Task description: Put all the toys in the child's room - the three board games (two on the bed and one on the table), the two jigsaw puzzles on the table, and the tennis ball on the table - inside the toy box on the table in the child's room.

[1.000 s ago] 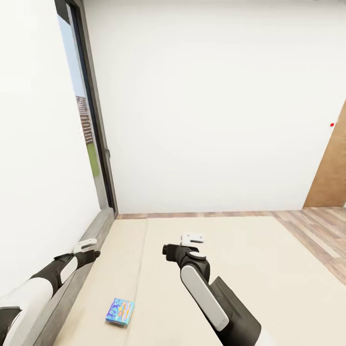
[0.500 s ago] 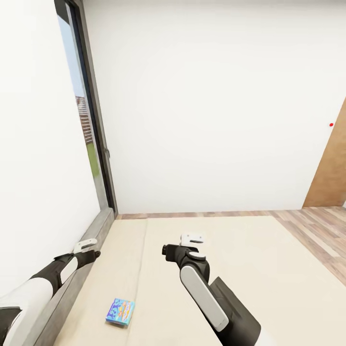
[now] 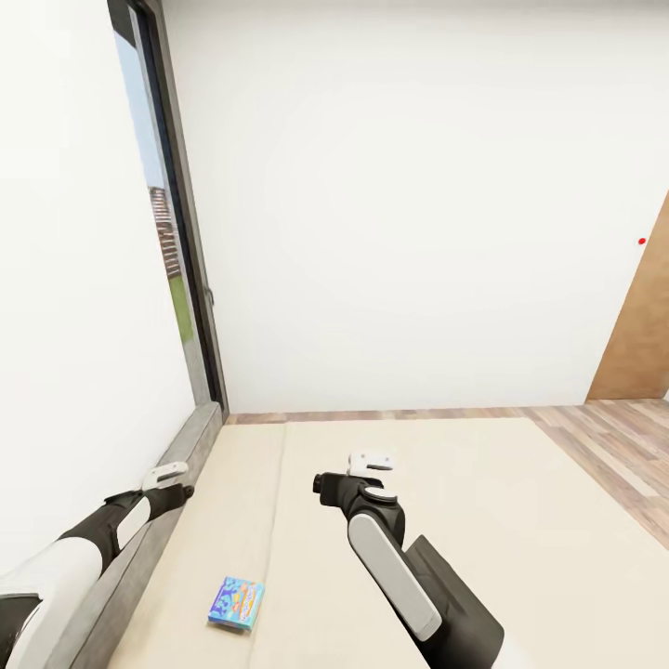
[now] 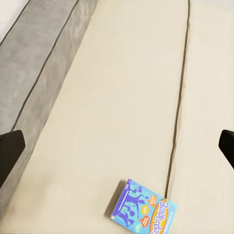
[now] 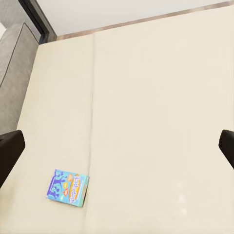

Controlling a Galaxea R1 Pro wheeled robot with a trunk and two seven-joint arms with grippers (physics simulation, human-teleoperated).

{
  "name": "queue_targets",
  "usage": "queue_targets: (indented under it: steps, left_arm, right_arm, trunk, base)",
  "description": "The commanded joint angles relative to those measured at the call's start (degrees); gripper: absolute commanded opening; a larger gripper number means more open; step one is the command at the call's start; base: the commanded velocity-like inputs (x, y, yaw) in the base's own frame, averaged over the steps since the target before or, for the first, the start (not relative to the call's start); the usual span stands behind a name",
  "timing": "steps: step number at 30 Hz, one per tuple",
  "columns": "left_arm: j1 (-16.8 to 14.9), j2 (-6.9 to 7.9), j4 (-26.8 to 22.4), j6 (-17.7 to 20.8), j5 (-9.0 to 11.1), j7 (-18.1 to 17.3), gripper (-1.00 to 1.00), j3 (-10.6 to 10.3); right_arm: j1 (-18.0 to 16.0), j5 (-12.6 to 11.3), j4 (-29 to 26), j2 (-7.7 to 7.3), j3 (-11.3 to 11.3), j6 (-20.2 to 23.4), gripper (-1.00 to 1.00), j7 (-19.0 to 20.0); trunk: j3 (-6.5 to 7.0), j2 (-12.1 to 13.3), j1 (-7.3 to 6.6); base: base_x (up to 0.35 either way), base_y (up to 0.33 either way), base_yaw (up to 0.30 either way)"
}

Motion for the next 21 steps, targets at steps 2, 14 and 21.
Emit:
queue_targets:
  steps: [2,14,21]
  left_arm:
    - [0.1,0.03,-0.1,0.3,0.4,-0.1,1.0,-0.2]
    - [0.2,-1.13,0.2,0.4,0.3,-0.1,1.0,-1.5]
    - [0.3,-2.87,0.4,0.9,0.3,-0.1,1.0,-1.7]
  right_arm:
    - [0.0,-0.4,0.0,0.0,0.1,0.2,1.0,-0.5]
    - [0.0,-0.3,0.0,0.05,0.2,0.2,1.0,-0.5]
    - [0.0,-0.3,-0.1,0.12,0.2,0.2,1.0,-0.5]
  trunk:
    - [-0.03,0.0,0.02]
    - [-0.03,0.0,0.02]
    - [-0.03,0.0,0.02]
  base:
    - [0.0,0.001,0.0]
    - [0.0,0.0,0.0]
    - [0.0,0.0,0.0]
